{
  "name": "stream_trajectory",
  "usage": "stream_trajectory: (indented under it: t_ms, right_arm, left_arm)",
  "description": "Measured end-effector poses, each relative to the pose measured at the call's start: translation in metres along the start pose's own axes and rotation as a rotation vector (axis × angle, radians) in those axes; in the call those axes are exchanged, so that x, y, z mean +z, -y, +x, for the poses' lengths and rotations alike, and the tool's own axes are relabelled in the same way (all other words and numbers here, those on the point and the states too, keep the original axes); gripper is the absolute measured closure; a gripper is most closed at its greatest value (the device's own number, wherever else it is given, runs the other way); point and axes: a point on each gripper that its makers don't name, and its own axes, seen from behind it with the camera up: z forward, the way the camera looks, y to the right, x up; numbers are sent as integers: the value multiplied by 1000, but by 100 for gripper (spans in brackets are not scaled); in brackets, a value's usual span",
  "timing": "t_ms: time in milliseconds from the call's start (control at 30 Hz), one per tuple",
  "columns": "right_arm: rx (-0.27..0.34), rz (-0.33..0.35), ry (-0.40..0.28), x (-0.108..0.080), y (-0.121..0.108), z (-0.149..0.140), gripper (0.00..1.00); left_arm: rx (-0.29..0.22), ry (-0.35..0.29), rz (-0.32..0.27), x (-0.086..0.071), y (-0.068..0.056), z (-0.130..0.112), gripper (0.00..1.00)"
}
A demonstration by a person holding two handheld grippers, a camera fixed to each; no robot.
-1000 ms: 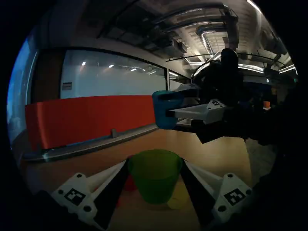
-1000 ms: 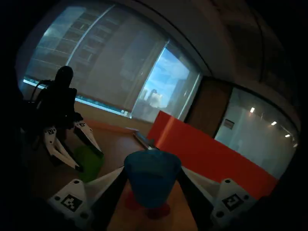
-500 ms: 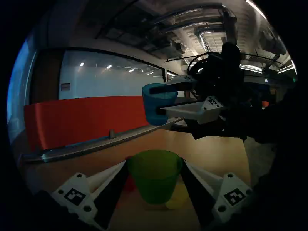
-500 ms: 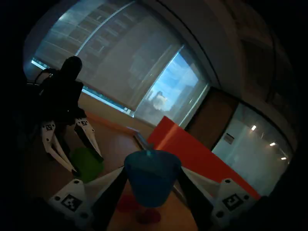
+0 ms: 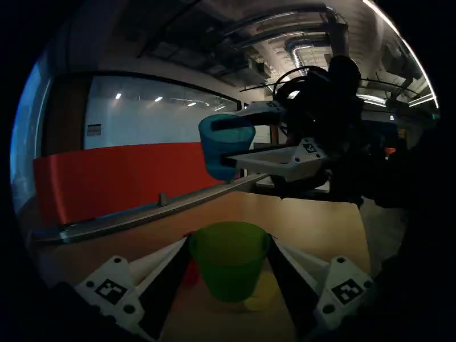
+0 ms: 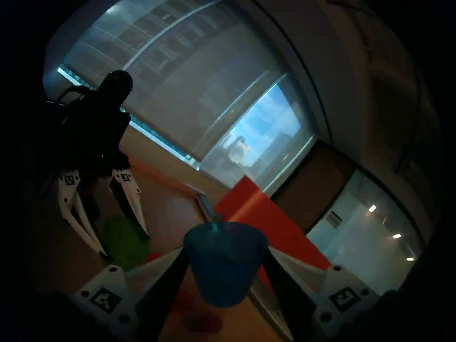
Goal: Pour water
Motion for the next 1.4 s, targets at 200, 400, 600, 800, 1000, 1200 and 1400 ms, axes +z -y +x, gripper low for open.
stream_trajectory:
  t_ms: [200, 400, 600, 800, 1000, 1200, 1400]
  right_arm:
    - [-50, 0, 4, 3, -1, 3, 10]
    - [-101, 1, 7, 7, -2, 7, 10]
    - [-152, -3, 1, 11, -3, 15, 10]
    - [-201, -5, 1, 14, -4, 20, 10]
    - [-256, -12, 3, 15, -4, 24, 10]
    - [-298, -15, 0, 15, -3, 29, 10]
    - [-344, -23, -3, 16, -3, 34, 10]
  left_arm:
    - [-3, 1, 2, 2, 1, -1, 11]
    - [-4, -2, 2, 3, 1, 0, 11]
    - [-3, -6, -2, 3, 0, 3, 11]
    - [-4, -11, -5, 4, -2, 6, 11]
    - [-3, -13, -5, 3, -3, 8, 11]
    - [-5, -17, -9, 4, -4, 10, 11]
    - [-2, -17, -10, 5, -5, 10, 11]
